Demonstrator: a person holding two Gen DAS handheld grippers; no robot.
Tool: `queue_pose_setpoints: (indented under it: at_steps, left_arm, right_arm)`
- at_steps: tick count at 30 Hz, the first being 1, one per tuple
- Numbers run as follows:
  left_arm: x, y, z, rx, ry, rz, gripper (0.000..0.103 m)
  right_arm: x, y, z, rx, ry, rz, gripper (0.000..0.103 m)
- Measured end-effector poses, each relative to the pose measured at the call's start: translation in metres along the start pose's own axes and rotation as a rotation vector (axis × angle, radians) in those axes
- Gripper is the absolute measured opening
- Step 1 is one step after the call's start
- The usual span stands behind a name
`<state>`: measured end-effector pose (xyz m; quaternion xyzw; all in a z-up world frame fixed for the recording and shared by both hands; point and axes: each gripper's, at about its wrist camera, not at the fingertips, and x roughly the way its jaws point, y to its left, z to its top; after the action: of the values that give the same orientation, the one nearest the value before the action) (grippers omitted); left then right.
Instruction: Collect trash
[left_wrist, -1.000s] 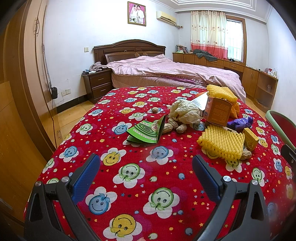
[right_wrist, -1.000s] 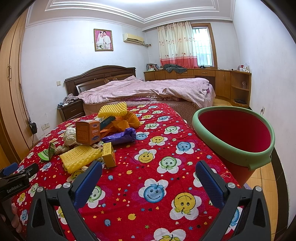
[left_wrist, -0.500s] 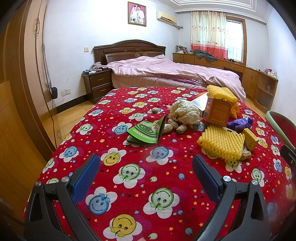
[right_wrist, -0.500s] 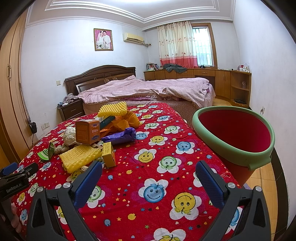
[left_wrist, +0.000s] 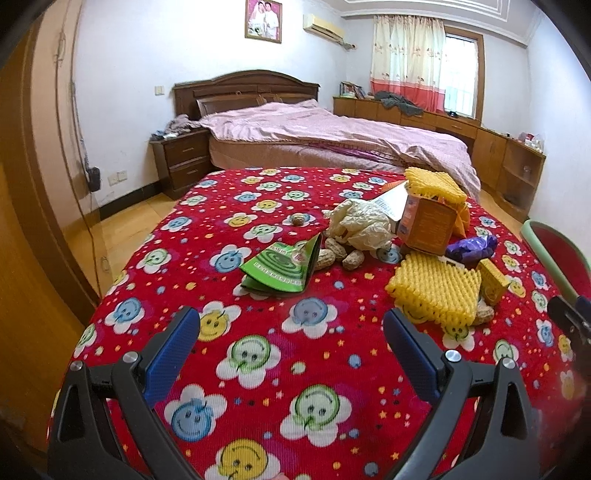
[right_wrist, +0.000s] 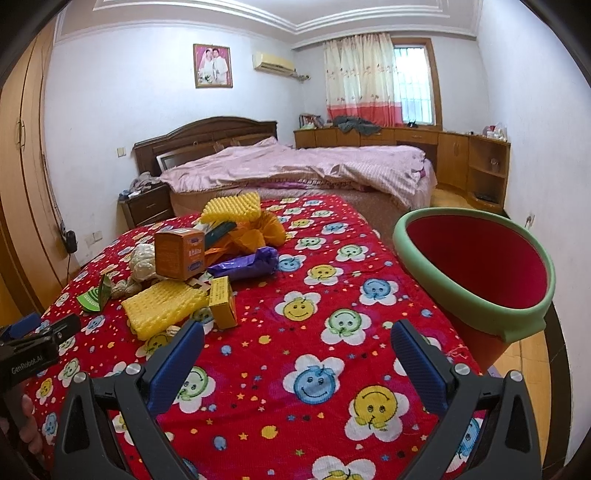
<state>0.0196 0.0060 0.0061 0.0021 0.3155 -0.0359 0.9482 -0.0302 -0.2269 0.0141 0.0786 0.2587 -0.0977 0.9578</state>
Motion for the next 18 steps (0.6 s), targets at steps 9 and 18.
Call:
queue_pose_setpoints:
  at_steps: [9, 18]
  left_arm:
    - [0.039, 0.009, 0.029, -0.012, 0.126, -0.061, 0.096]
    - [0.081, 0.015, 0.036, -0.014, 0.246, -0.046, 0.088]
  right_arm:
    - [0.022, 0.010, 0.023, 0.027, 0.104, 0.059, 0.103]
    - [0.051, 0.031, 0.034, -0.018, 0.231, 0.070, 0.103]
